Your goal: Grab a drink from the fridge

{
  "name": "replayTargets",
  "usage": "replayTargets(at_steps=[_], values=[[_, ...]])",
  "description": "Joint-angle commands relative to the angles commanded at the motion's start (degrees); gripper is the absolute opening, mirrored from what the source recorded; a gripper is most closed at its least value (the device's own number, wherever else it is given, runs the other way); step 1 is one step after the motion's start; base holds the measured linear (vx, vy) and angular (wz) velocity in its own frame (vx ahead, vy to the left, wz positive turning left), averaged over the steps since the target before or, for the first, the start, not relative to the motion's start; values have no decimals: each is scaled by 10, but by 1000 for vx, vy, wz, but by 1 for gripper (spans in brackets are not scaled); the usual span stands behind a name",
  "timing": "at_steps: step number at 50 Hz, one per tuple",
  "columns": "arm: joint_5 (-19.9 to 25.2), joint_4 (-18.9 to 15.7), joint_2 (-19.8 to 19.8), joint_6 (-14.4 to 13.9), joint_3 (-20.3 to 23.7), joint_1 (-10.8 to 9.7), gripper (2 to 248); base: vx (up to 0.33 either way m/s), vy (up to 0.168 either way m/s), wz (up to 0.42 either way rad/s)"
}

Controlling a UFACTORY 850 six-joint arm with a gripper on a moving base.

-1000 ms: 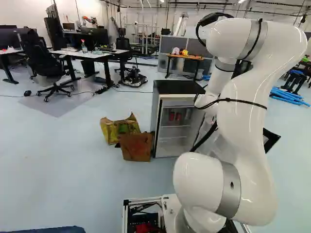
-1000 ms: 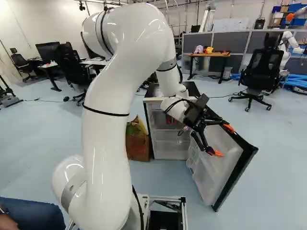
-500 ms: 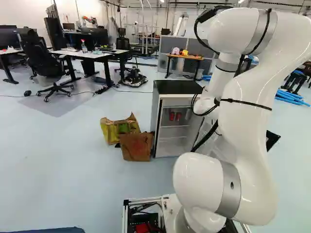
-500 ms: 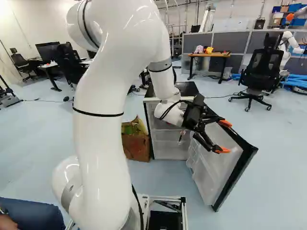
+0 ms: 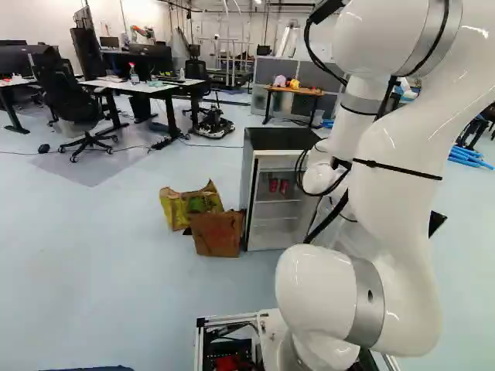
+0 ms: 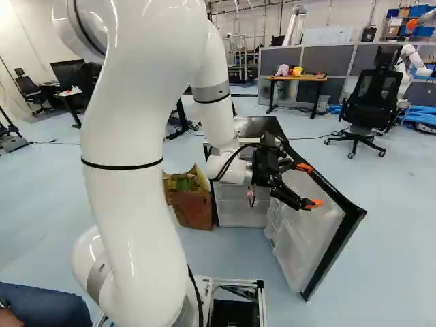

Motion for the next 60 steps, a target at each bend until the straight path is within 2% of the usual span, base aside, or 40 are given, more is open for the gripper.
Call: replayTargets(at_steps=[39, 60], values=[[0, -236, 115, 0, 150, 48, 247, 0, 0, 0], [0, -362, 138, 0, 215, 80, 247, 0, 0, 0]])
